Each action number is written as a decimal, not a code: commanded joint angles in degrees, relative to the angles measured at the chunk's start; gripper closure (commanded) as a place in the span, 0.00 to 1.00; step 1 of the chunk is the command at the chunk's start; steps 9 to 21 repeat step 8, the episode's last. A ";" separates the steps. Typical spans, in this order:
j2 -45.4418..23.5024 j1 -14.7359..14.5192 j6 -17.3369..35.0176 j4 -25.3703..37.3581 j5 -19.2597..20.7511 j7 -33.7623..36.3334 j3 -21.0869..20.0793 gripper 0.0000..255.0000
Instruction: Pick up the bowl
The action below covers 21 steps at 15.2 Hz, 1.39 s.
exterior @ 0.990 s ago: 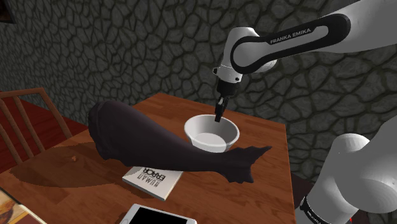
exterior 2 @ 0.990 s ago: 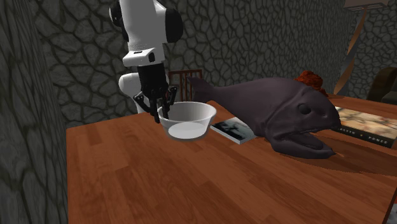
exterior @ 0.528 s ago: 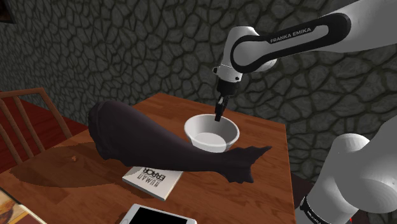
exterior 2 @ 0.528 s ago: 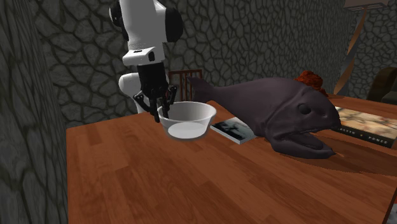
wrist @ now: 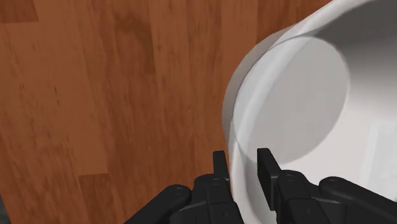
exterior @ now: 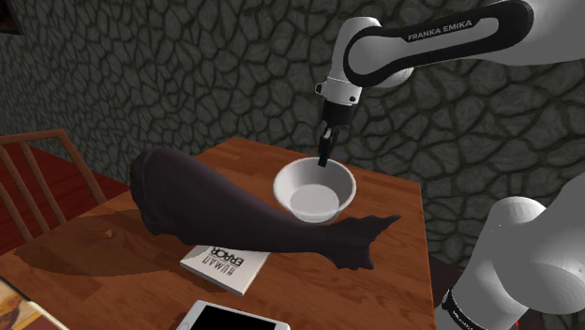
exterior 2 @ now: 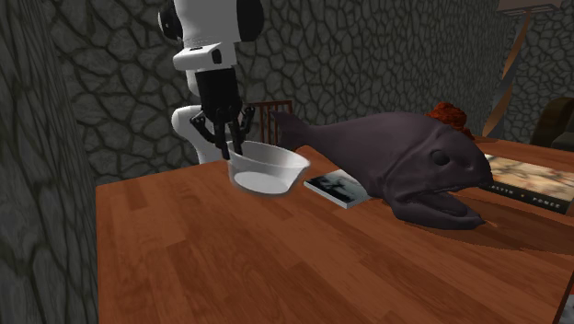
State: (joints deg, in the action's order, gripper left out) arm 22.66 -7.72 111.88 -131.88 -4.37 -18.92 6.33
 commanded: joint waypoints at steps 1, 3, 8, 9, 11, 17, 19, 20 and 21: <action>0.31 0.01 -1.55 1.25 0.06 0.17 -0.03 1.00; 0.48 0.01 -3.11 2.65 0.11 0.33 -0.07 1.00; 0.63 0.00 -5.54 4.94 0.17 0.57 -0.11 1.00; 0.63 0.00 -5.54 4.94 0.17 0.57 -0.11 1.00; 0.63 0.00 -5.54 4.94 0.17 0.57 -0.11 1.00; 0.63 0.00 -5.54 4.94 0.17 0.57 -0.11 1.00; 0.63 0.00 -5.54 4.94 0.17 0.57 -0.11 1.00; 0.63 0.00 -5.54 4.94 0.17 0.57 -0.11 1.00; 0.63 0.00 -5.54 4.94 0.17 0.57 -0.11 1.00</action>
